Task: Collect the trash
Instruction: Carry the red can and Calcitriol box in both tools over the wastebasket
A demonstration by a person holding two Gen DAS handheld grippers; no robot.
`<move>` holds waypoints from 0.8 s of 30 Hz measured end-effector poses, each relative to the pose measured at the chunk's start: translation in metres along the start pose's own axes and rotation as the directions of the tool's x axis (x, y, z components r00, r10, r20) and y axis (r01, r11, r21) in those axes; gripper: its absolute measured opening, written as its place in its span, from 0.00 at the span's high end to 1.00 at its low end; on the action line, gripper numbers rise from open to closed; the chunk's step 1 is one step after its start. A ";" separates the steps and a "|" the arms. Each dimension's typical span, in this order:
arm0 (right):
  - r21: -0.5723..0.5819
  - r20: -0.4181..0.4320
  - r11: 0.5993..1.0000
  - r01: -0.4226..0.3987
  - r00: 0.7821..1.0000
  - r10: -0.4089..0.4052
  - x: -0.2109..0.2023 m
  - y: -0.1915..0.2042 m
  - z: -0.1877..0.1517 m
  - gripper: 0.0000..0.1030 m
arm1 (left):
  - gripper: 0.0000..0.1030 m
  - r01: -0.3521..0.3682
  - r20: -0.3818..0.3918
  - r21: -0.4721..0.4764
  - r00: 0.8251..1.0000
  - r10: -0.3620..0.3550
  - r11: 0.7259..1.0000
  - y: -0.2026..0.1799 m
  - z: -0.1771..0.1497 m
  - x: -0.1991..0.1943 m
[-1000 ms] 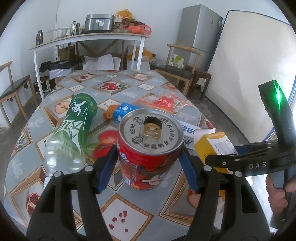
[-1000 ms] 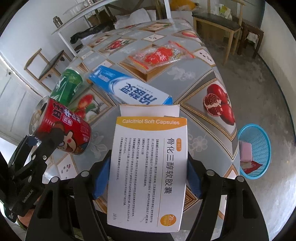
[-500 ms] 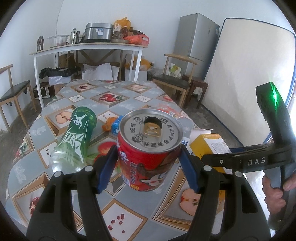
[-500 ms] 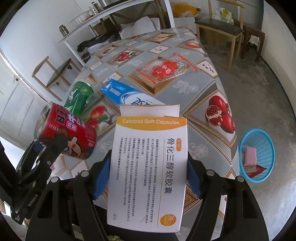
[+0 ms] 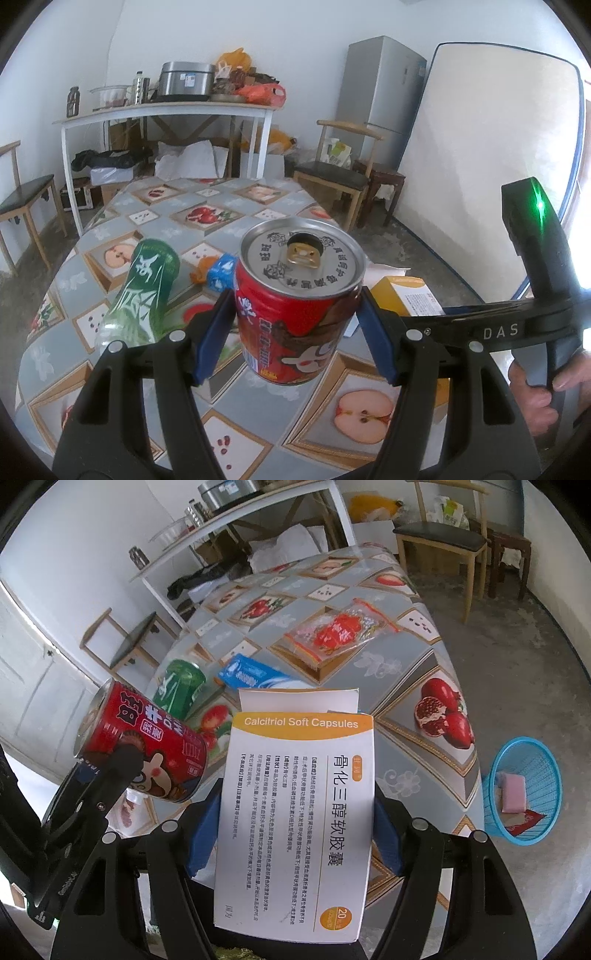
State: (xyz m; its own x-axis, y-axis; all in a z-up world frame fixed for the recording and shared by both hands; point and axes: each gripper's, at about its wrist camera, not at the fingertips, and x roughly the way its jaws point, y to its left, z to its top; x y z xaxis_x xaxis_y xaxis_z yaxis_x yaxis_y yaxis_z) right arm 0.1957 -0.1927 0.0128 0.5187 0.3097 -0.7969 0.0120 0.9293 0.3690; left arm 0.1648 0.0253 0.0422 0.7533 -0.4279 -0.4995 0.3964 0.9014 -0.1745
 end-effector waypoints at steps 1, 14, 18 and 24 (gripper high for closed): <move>0.010 0.012 1.000 -0.003 1.000 0.003 -0.004 -0.005 0.000 0.32 | 0.39 0.003 0.004 0.007 1.000 -0.003 1.000 -0.003 0.003 0.000; 0.316 0.261 0.944 0.092 0.948 -0.180 -0.115 -0.136 -0.019 0.32 | 0.39 0.213 -0.035 0.061 0.977 -0.211 0.975 -0.068 0.042 0.030; 0.459 0.288 0.885 0.076 0.930 -0.229 -0.140 -0.195 -0.043 0.32 | 0.39 0.329 -0.127 0.073 0.939 -0.319 0.941 -0.108 0.051 0.062; 0.632 0.251 0.775 -0.001 0.946 -0.203 -0.127 -0.283 -0.077 0.32 | 0.39 0.473 -0.307 0.030 0.843 -0.442 0.881 -0.179 0.057 0.125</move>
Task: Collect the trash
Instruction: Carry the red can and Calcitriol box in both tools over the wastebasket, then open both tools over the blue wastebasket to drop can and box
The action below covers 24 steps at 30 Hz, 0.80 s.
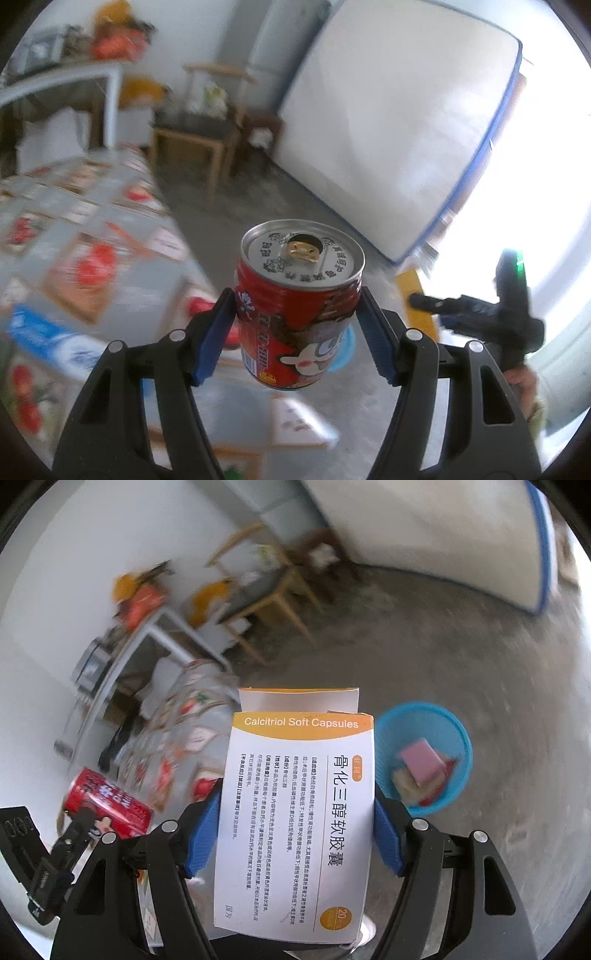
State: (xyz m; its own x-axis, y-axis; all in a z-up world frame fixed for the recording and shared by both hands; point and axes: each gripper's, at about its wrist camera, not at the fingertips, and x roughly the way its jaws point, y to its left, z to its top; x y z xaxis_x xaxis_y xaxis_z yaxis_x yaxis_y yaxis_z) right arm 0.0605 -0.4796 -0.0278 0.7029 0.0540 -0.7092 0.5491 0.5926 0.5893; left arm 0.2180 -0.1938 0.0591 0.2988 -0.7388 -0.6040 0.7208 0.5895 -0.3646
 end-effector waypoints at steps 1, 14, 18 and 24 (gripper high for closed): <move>0.038 -0.015 0.999 -0.007 1.000 0.007 0.007 -0.014 0.002 0.32 | 0.39 0.015 -0.026 0.000 1.000 -0.015 1.000 -0.004 0.003 0.012; 0.387 -0.140 0.922 0.024 0.990 0.033 0.142 -0.154 0.057 0.28 | 0.38 0.039 -0.367 -0.001 0.929 -0.037 0.999 -0.066 0.018 0.212; 0.369 -0.239 0.922 0.116 0.971 -0.027 0.195 -0.183 0.077 0.27 | 0.19 0.015 -0.375 -0.012 0.927 -0.018 1.000 -0.071 0.032 0.234; 0.340 -0.310 0.917 0.206 0.946 -0.098 0.236 -0.202 0.067 0.27 | 0.19 0.030 -0.314 0.018 0.949 -0.023 0.999 -0.070 0.028 0.194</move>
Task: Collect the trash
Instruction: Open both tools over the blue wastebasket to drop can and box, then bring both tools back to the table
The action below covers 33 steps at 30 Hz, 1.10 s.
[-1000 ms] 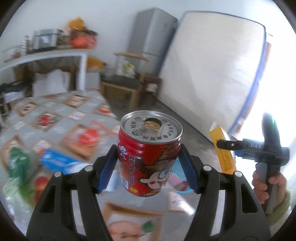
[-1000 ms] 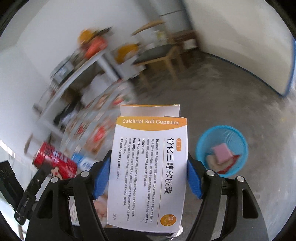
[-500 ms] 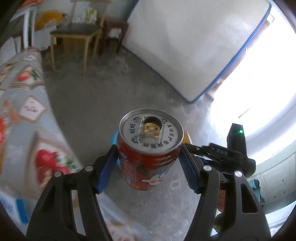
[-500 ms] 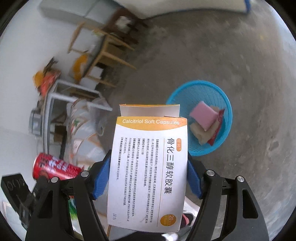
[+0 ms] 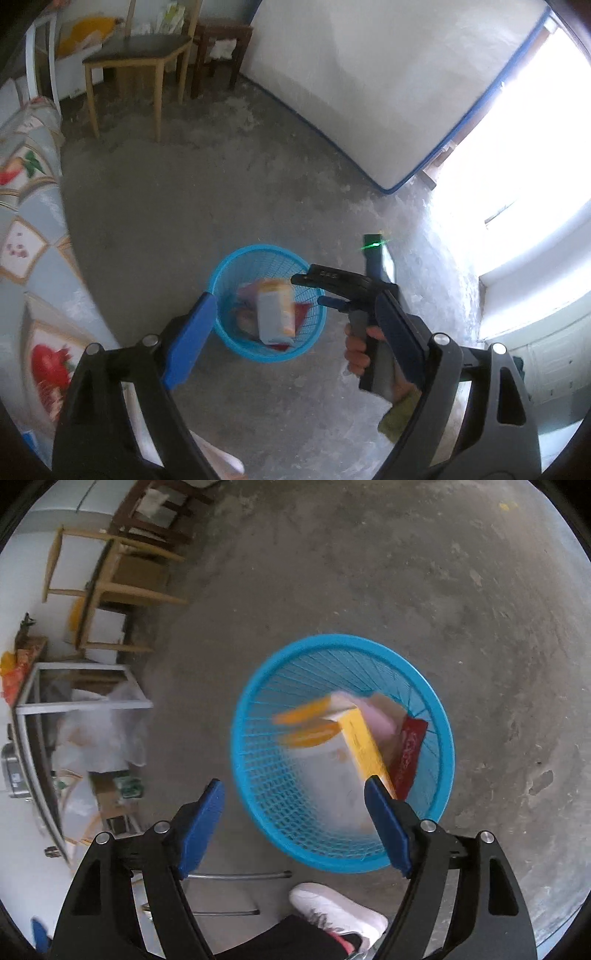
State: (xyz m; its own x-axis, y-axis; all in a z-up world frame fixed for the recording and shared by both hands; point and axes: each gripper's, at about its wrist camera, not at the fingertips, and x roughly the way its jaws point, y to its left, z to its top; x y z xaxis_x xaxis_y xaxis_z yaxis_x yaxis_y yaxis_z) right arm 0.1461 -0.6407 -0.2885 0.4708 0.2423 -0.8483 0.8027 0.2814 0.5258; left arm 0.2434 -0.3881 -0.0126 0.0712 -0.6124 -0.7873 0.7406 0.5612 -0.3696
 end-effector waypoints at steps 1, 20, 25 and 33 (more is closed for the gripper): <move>-0.008 0.002 1.000 0.004 1.000 -0.004 0.003 0.001 -0.002 0.27 | 0.19 -0.005 0.009 0.000 1.000 0.005 1.000 0.001 -0.005 -0.010; -0.245 0.133 0.969 -0.020 0.990 0.054 -0.107 0.027 -0.112 0.26 | 0.16 -0.093 0.269 -0.005 0.959 0.091 0.996 0.050 -0.148 -0.188; -0.373 0.136 0.927 -0.032 0.987 0.089 -0.144 0.071 -0.160 0.22 | 0.16 -0.140 0.286 -0.067 0.946 0.153 0.988 0.074 -0.195 -0.210; -0.589 0.021 0.794 -0.151 0.979 0.202 -0.151 0.198 -0.225 0.20 | 0.16 -0.254 0.339 -0.180 0.891 0.303 0.950 0.120 -0.244 -0.243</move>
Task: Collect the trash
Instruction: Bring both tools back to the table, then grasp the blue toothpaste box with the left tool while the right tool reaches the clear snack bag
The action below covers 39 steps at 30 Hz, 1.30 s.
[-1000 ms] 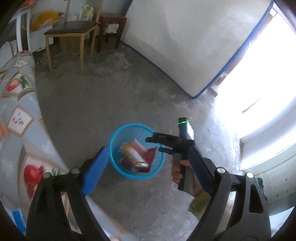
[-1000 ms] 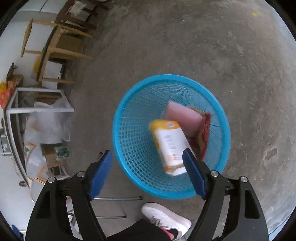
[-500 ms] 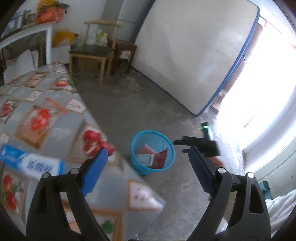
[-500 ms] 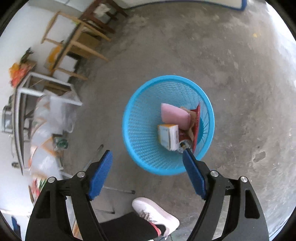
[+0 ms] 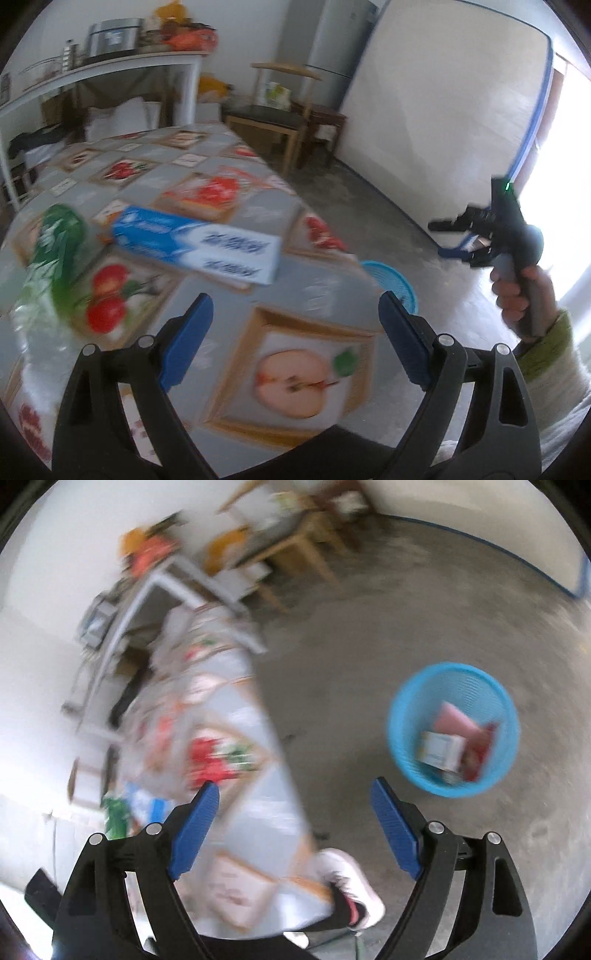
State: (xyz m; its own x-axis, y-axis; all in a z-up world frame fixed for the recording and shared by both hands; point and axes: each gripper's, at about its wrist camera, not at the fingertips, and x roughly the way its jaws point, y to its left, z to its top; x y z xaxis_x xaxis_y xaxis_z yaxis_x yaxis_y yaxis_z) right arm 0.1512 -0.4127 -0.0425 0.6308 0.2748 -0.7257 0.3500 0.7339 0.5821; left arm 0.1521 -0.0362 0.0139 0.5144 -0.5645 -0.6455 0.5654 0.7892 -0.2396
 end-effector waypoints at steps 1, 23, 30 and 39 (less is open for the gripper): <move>-0.046 -0.020 0.999 -0.022 1.000 0.021 0.008 0.020 0.002 0.20 | 0.16 -0.008 0.005 -0.013 1.000 0.008 1.000 0.006 -0.002 -0.003; -0.120 -0.654 0.880 -0.460 0.703 0.279 0.169 0.201 -0.066 0.20 | 0.16 0.073 0.114 -0.327 0.993 -0.038 0.942 0.107 -0.021 -0.047; -0.092 -0.484 0.949 -0.303 0.846 0.223 0.146 0.173 -0.023 0.20 | 0.16 -0.036 0.002 -0.325 0.999 0.038 0.945 0.102 0.010 -0.001; 0.030 -0.297 0.995 -0.093 0.950 0.098 0.182 0.171 0.067 0.16 | 0.16 -0.198 -0.151 -0.285 0.976 0.160 0.938 0.091 0.026 0.066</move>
State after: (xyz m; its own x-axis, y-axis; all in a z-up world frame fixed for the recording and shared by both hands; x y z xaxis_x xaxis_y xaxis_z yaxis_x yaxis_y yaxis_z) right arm 0.3725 -0.2789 -0.0508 0.4280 0.5169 -0.7414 0.3104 0.6863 0.6577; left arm 0.2539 -0.0074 -0.0316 0.4948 -0.3882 -0.7775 0.2445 0.9207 -0.3041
